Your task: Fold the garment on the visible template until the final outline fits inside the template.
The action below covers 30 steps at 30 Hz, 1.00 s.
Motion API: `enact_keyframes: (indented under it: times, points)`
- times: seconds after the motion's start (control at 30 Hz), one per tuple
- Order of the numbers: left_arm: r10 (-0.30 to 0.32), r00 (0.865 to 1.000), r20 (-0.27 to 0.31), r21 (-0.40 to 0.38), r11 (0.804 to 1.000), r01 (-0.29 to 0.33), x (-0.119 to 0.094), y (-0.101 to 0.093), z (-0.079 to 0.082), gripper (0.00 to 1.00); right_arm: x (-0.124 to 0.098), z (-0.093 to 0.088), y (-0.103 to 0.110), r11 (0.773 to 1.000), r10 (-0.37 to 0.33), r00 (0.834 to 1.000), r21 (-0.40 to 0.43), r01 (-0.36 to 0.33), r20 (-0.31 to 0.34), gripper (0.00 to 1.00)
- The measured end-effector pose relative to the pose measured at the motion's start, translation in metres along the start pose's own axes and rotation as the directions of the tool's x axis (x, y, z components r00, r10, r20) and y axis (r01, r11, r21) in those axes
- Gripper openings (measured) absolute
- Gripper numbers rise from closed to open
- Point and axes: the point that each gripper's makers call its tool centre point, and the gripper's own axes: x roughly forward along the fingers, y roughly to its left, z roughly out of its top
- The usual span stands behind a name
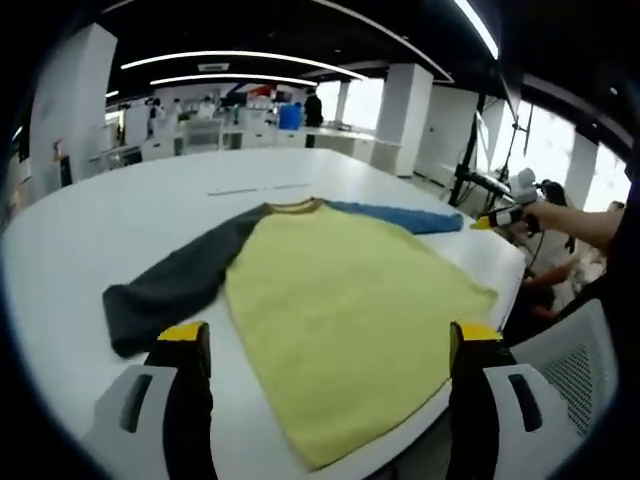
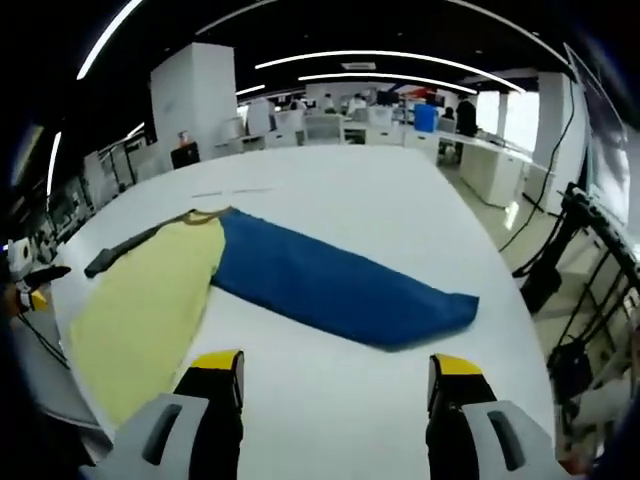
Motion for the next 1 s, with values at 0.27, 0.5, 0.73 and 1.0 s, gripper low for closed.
enact_keyframes:
  times: [0.27,0.5,0.73,1.0]
  points:
    - [-0.005,1.000,0.023,0.017,1.000,0.005,0.000,0.000,0.004,0.99,0.012,0.008,-0.033,0.999,-0.042,0.999,0.021,0.043,-0.015,0.71]
    - [0.000,1.000,0.018,0.028,1.000,0.000,-0.001,-0.001,0.004,0.99,0.021,0.009,-0.054,0.996,-0.090,0.995,0.008,0.090,-0.030,0.60]
    - [0.015,0.999,0.047,0.039,0.999,-0.016,-0.001,-0.001,0.011,0.95,0.029,0.008,-0.071,0.990,-0.137,0.989,-0.012,0.137,-0.054,0.45]
    - [0.021,0.999,0.036,0.039,0.999,-0.023,-0.003,-0.002,0.009,0.93,0.037,0.003,-0.080,0.989,-0.141,0.985,0.029,0.145,-0.095,0.35]
